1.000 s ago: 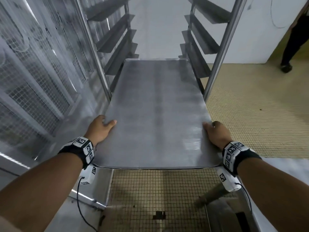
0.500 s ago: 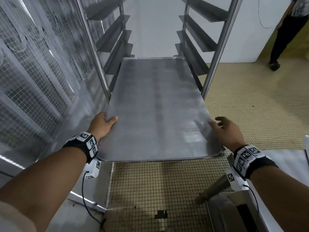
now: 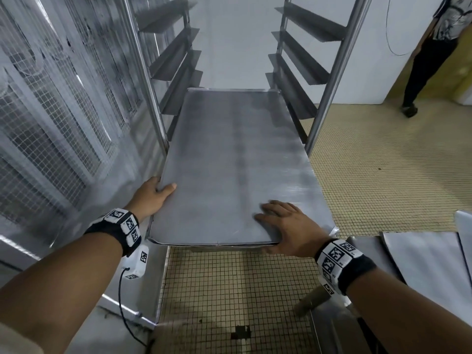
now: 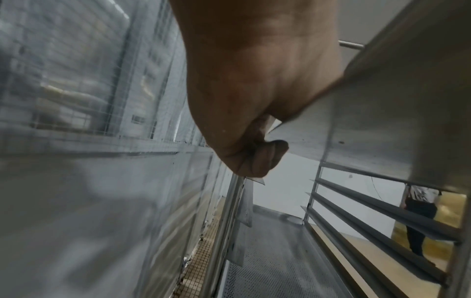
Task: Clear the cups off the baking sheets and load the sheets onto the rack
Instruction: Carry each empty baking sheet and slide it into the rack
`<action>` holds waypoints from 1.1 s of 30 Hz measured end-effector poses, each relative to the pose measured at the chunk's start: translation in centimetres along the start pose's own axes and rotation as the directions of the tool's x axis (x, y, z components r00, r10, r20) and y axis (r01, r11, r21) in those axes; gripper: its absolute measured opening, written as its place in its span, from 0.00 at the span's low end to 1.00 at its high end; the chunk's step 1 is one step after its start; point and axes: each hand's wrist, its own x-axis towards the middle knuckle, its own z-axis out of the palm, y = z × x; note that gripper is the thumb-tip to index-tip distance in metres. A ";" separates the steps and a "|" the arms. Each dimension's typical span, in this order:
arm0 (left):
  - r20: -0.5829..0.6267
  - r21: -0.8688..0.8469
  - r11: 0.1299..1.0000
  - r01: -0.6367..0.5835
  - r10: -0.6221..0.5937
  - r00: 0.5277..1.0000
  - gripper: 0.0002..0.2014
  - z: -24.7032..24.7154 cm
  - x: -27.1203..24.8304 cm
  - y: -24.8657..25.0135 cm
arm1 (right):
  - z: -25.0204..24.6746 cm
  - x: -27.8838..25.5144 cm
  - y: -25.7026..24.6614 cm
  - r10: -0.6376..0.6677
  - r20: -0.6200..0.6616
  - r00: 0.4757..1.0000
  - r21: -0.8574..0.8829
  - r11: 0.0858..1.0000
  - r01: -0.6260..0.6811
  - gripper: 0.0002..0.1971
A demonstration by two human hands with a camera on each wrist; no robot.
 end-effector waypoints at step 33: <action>0.301 0.513 0.686 -0.516 0.419 0.856 0.24 4.1 3.9 6.3 | -1.5 10.0 4.9 0.324 -0.142 0.935 0.000 0.945 -0.328 0.30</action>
